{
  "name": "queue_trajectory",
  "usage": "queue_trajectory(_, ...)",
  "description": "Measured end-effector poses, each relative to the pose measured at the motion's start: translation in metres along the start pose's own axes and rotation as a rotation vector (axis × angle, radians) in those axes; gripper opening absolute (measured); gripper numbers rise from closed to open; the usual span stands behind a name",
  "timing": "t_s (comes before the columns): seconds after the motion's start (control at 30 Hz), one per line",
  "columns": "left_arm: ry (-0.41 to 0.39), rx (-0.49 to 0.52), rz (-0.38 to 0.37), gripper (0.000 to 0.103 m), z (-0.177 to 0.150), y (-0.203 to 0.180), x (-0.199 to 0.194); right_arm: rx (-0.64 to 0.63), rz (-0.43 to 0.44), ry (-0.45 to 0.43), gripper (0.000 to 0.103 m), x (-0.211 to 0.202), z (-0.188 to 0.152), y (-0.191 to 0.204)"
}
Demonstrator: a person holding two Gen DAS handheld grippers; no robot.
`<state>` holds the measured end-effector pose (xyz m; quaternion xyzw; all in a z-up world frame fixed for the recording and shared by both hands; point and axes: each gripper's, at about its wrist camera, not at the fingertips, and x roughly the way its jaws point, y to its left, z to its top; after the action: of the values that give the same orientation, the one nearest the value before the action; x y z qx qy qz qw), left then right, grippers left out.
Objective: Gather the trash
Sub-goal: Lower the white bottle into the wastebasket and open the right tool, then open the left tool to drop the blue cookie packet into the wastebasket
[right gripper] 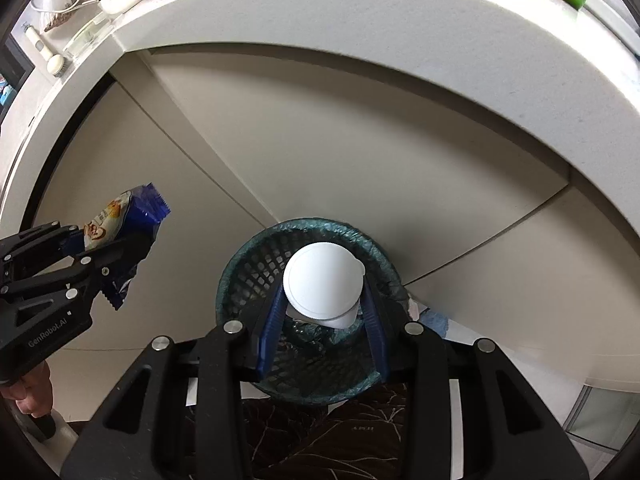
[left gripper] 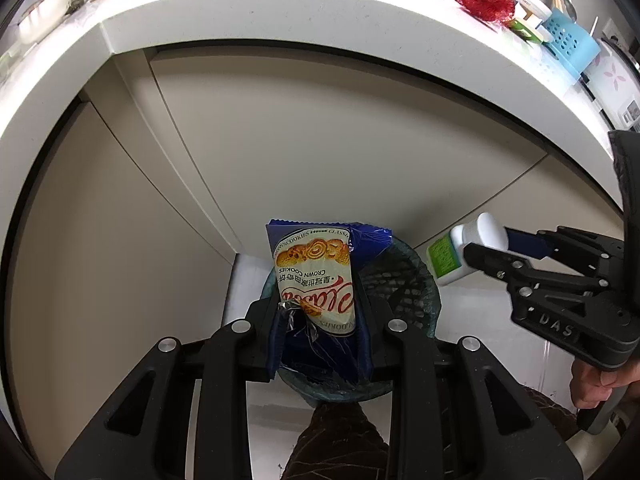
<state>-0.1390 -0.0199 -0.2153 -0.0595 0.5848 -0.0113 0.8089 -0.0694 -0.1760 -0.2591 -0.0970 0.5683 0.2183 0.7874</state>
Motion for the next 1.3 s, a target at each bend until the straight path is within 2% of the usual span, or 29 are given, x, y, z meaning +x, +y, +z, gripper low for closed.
queue_trajectory(0.07,0.014,0.002,0.007,0.028,0.000,0.000,0.004,0.006,-0.013,-0.008,0.050,-0.002,0.001,-0.001)
queue_trajectory(0.13,0.023,0.000,0.004,0.028,-0.001,-0.002,0.007,0.016,-0.016,-0.016,0.054,-0.007,0.000,-0.006)
queue_trajectory(0.17,0.028,0.000,0.005,0.028,-0.001,-0.003,0.009,0.024,-0.022,-0.019,0.060,-0.008,-0.001,-0.008)
queue_trajectory(0.37,0.042,0.017,0.001,0.028,0.005,-0.015,0.021,0.082,-0.063,-0.059,0.079,-0.022,-0.009,-0.028)
queue_trajectory(0.47,0.056,0.032,-0.003,0.028,0.007,-0.020,0.029,0.104,-0.100,-0.083,0.086,-0.028,-0.010,-0.038)
queue_trajectory(0.77,0.046,0.094,-0.021,0.028,0.011,-0.042,0.046,0.171,-0.152,-0.116,0.093,-0.050,-0.017,-0.068)
queue_trajectory(0.93,0.044,0.125,-0.045,0.028,0.012,-0.051,0.051,0.188,-0.173,-0.120,0.093,-0.066,-0.017,-0.074)
queue_trajectory(1.07,0.038,0.163,-0.071,0.028,0.013,-0.060,0.050,0.191,-0.178,-0.159,0.093,-0.079,-0.018,-0.073)
queue_trajectory(1.3,0.071,0.201,-0.083,0.032,0.010,-0.063,0.047,0.217,-0.185,-0.162,0.093,-0.088,-0.020,-0.079)
